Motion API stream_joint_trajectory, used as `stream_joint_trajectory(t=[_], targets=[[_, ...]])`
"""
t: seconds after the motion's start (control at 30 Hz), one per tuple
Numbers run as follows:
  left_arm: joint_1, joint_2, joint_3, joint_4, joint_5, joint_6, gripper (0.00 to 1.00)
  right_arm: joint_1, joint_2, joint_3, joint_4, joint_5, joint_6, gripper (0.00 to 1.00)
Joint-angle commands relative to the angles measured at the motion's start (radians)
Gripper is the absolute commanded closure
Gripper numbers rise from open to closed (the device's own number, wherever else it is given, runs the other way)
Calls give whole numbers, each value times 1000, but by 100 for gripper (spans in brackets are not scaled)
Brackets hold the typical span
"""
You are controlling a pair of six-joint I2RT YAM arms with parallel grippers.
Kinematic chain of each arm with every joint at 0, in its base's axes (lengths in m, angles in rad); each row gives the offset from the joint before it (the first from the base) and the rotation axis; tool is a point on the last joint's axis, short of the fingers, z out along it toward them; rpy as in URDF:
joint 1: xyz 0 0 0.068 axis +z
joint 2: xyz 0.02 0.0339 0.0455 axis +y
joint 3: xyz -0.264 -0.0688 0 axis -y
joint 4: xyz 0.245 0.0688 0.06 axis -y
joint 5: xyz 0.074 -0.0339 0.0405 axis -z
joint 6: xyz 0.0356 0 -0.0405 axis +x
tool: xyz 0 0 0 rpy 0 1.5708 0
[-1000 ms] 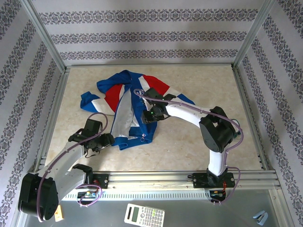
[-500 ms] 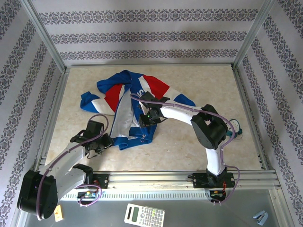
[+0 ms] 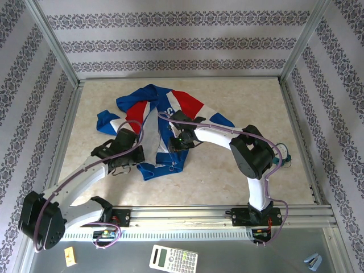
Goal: Zip up the jacket
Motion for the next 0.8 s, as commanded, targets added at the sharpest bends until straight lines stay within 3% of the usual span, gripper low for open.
stream_joint_trajectory(t=[0.0,0.23,0.27,0.43,0.53,0.77], targets=[[-111,65,104,-40,-108,85,100,-30,-33,-38,25,-53,18,72],[-323,272,216,69,-120,238,100,-124,-85,-158,136,-171,92,73],[-338,299,222,75,-117,245,96,-137,-97,-172,140,-174,92,73],[-353,337,202,135,-74,231,65,-186,-141,-199,115,-180,70,68],[-352,295,174,178,-70,225,57,-199,-163,-195,91,-174,57,66],[-329,148,123,184,-87,203,49,-189,-190,-173,65,-194,48,62]])
